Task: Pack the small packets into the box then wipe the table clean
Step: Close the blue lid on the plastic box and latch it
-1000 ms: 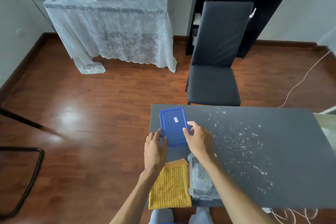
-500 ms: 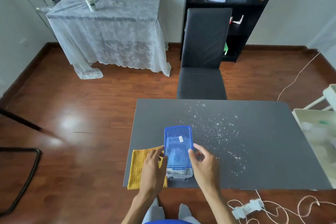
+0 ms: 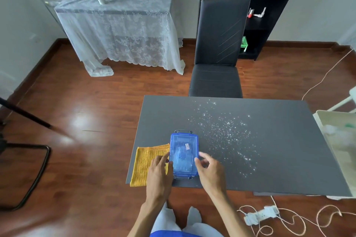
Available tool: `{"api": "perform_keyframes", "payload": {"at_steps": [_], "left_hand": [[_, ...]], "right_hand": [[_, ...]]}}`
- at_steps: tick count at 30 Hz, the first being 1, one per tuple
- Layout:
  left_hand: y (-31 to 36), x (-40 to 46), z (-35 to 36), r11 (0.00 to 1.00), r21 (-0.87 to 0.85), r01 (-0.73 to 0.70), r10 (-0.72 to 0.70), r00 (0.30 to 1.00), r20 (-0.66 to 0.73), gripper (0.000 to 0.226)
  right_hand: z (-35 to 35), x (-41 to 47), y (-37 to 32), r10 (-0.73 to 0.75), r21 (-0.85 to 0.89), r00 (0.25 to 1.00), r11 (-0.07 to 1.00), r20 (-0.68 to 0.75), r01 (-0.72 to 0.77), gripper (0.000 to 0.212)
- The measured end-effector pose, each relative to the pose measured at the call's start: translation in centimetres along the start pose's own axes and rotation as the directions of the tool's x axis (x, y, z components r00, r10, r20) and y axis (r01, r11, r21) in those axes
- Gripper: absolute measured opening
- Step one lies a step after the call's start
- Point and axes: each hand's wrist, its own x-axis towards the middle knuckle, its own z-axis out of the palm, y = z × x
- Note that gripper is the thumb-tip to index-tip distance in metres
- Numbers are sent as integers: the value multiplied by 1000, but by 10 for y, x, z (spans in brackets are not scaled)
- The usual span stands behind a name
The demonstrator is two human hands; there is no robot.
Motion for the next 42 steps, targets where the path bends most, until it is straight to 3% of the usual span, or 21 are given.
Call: {"api": "perform_keyframes", "payload": {"at_steps": [6,15,19,22,26,31,35,42], "left_hand": [[-4,1,-1,1000,25,10,-11,999,31,45],[-7,10,1,1000,30,-6,6,1000,-3,34],[-4,33,-10,999,-48,6,-7,1000,-23,31],[1,67,-16,989,-135,52,-45,997,55,41],[8,107,-18,941,-252,226,-153,948,278,53],[5,120,-11,939,-270,215,-80,897,435,44],[4,116,-4,935,-326,138,-10,931,365,22],[-4,114,8,965,-256,48,18,968,252,10]], "right_hand": [[0,3,0,-21,-35,1000,999,20,22,34],[0,3,7,-35,-14,997,999,72,36,42],[-9,29,3,-36,27,996,999,87,34,47],[-12,63,-12,-55,46,989,998,134,49,52],[-11,93,-23,-70,-85,951,991,300,100,57],[-7,99,-20,-64,-133,896,982,439,135,57],[-5,101,-18,-84,-86,905,988,417,132,38],[-1,100,-14,-153,-157,923,963,352,220,20]]}}
